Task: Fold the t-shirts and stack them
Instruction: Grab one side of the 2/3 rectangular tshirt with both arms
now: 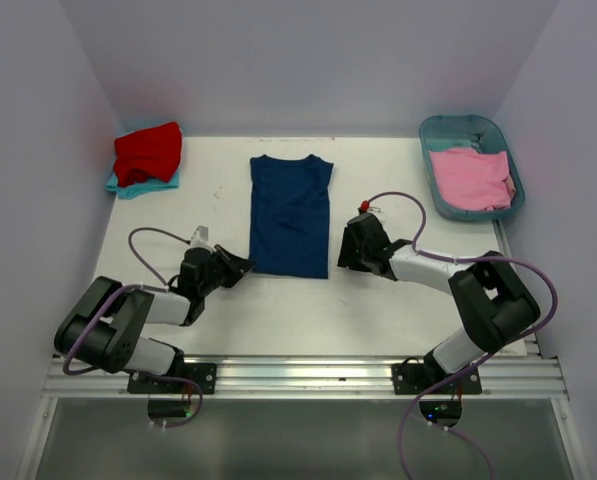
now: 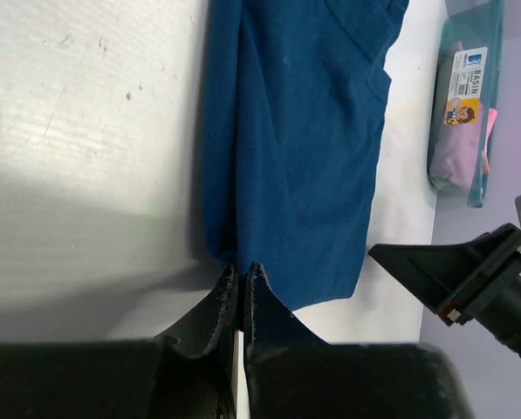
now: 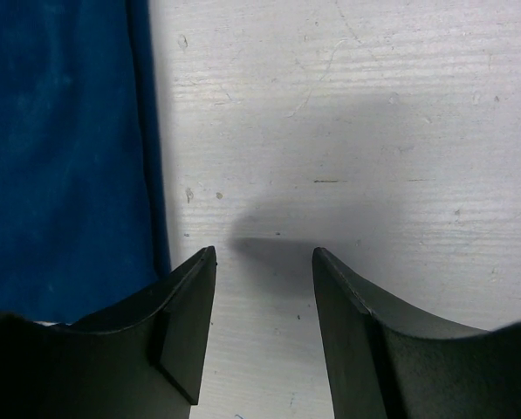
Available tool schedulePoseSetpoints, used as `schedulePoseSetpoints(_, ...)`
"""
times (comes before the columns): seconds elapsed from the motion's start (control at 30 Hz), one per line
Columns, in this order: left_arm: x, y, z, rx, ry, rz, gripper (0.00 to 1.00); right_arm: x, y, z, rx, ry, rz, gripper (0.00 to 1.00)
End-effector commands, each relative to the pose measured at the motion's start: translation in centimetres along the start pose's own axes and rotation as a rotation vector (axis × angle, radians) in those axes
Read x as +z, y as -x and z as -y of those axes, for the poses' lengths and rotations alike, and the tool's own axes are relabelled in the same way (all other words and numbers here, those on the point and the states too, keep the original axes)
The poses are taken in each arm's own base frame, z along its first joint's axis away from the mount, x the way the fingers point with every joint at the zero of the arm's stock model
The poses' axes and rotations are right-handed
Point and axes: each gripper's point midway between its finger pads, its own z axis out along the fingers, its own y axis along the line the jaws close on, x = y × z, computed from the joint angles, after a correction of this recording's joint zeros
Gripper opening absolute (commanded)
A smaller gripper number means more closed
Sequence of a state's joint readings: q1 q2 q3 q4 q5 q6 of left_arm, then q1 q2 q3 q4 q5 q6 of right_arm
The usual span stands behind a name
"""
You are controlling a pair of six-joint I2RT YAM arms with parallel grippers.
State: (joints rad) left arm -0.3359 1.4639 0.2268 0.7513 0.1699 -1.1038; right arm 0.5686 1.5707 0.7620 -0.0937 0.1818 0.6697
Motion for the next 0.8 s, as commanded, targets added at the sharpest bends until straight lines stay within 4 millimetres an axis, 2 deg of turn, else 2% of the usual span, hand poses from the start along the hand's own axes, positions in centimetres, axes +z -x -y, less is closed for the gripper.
schedulePoseSetpoints(0.0,-1.5,0.2,-1.1,0.024,0.028,0.036,0.00,0.1,-1.5,0.6,-0.003,-0.001,-0.041,0.52)
schedulePoseSetpoints(0.13,-2.0,-0.6,-2.3,0.034,0.044,0.021,0.00,-0.7,-2.2,-1.9,0.062,0.144,-0.073,0.56)
schedulePoseSetpoints(0.17,-2.1,-1.3,-3.0,0.031,0.058,0.003,0.00,-0.9,-3.4,-1.4,0.078,0.149,-0.097,0.57)
schedulePoseSetpoints(0.2,-2.1,-1.2,-2.7,0.028,0.035,0.006,0.00,-1.6,-2.8,-3.3,0.102,0.251,-0.077,0.58)
schedulePoseSetpoints(0.23,-2.2,-1.6,-2.8,0.024,0.028,-0.009,0.00,-2.1,-3.3,-3.8,0.146,0.294,-0.096,0.58)
schedulePoseSetpoints(0.27,-2.3,-2.2,-3.4,0.017,0.040,-0.024,0.00,-2.2,-4.9,-3.2,0.169,0.305,-0.123,0.59)
schedulePoseSetpoints(0.33,-2.3,-2.3,-3.2,0.014,0.025,-0.028,0.00,-3.1,-5.1,-4.3,0.228,0.390,-0.125,0.60)
schedulePoseSetpoints(0.37,-2.3,-2.6,-3.6,0.009,0.031,-0.036,0.00,-3.2,-6.2,-3.7,0.241,0.390,-0.143,0.60)
schedulePoseSetpoints(0.4,-2.3,-2.5,-3.5,0.010,0.026,-0.034,0.00,-3.4,-6.0,-4.1,0.265,0.416,-0.133,0.60)
schedulePoseSetpoints(0.47,-2.3,-2.6,-3.5,0.010,0.024,-0.037,0.00,-3.5,-7.1,-3.9,0.282,0.426,-0.163,0.59)
schedulePoseSetpoints(0.53,-2.3,-2.7,-3.4,0.009,0.018,-0.040,0.00,-3.5,-7.2,-4.3,0.312,0.452,-0.169,0.57)
schedulePoseSetpoints(0.57,-2.3,-2.7,-3.3,0.008,0.017,-0.040,0.00,-3.3,-8.1,-3.9,0.322,0.447,-0.194,0.56)
schedulePoseSetpoints(0.77,-2.5,-2.6,-3.1,0.008,0.008,-0.036,0.00,-1.6,-9.2,-2.8,0.337,0.391,-0.198,0.51)
